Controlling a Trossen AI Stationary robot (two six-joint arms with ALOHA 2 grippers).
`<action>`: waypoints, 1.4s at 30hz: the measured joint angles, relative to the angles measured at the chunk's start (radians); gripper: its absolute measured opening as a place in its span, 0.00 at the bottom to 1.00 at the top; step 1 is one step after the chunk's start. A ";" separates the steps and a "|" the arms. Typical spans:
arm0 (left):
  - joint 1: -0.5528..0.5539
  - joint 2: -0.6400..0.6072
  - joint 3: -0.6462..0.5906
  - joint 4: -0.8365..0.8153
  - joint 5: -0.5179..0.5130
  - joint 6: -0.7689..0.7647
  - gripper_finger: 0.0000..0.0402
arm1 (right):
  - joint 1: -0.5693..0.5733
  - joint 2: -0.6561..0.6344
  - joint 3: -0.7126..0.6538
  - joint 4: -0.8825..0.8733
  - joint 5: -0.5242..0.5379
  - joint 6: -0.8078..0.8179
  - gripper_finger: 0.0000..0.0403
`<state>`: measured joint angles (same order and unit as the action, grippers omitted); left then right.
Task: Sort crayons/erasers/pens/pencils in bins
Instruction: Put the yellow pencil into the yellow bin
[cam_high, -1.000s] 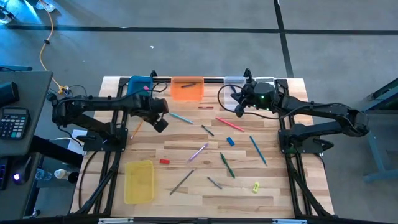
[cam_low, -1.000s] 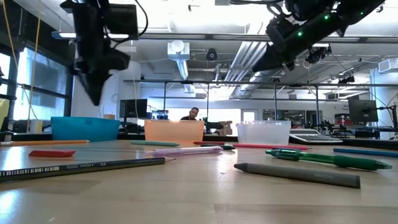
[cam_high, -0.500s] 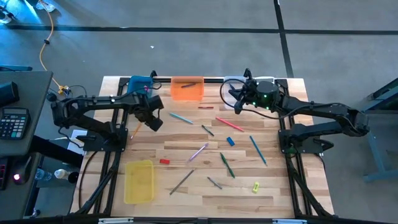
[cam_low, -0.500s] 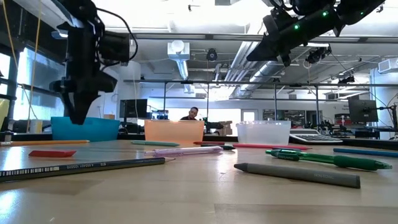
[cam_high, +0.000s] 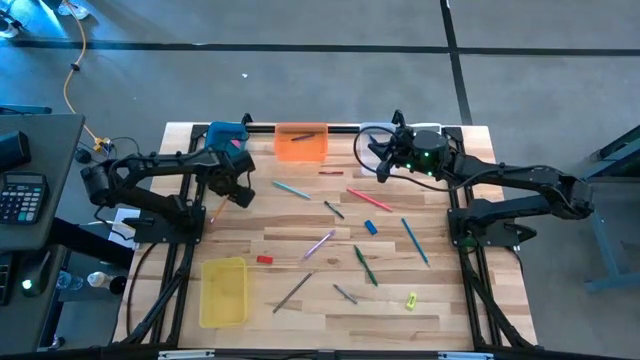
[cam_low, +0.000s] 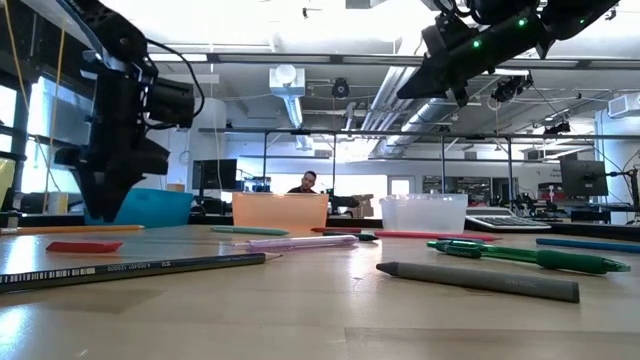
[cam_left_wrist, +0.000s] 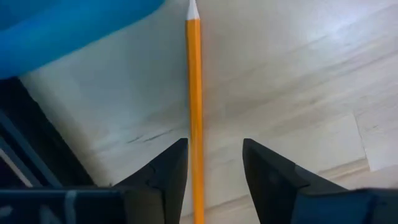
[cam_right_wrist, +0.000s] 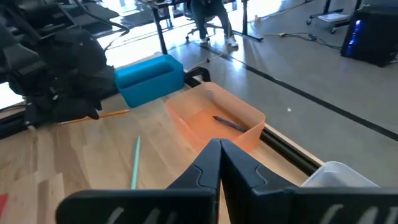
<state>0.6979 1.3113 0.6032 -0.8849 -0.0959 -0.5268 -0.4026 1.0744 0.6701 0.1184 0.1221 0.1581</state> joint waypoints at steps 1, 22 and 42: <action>0.005 0.000 -0.001 0.004 0.003 0.005 0.34 | 0.000 0.000 0.000 0.000 0.001 0.001 0.00; 0.077 0.137 0.004 0.020 0.050 0.048 0.24 | 0.000 0.000 0.000 0.010 0.004 0.002 0.00; -0.019 0.104 0.014 0.013 0.226 0.043 0.05 | 0.000 0.000 0.000 0.017 0.015 -0.001 0.00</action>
<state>0.6790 1.4153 0.6169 -0.8718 0.1301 -0.4843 -0.4026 1.0744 0.6704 0.1354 0.1375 0.1572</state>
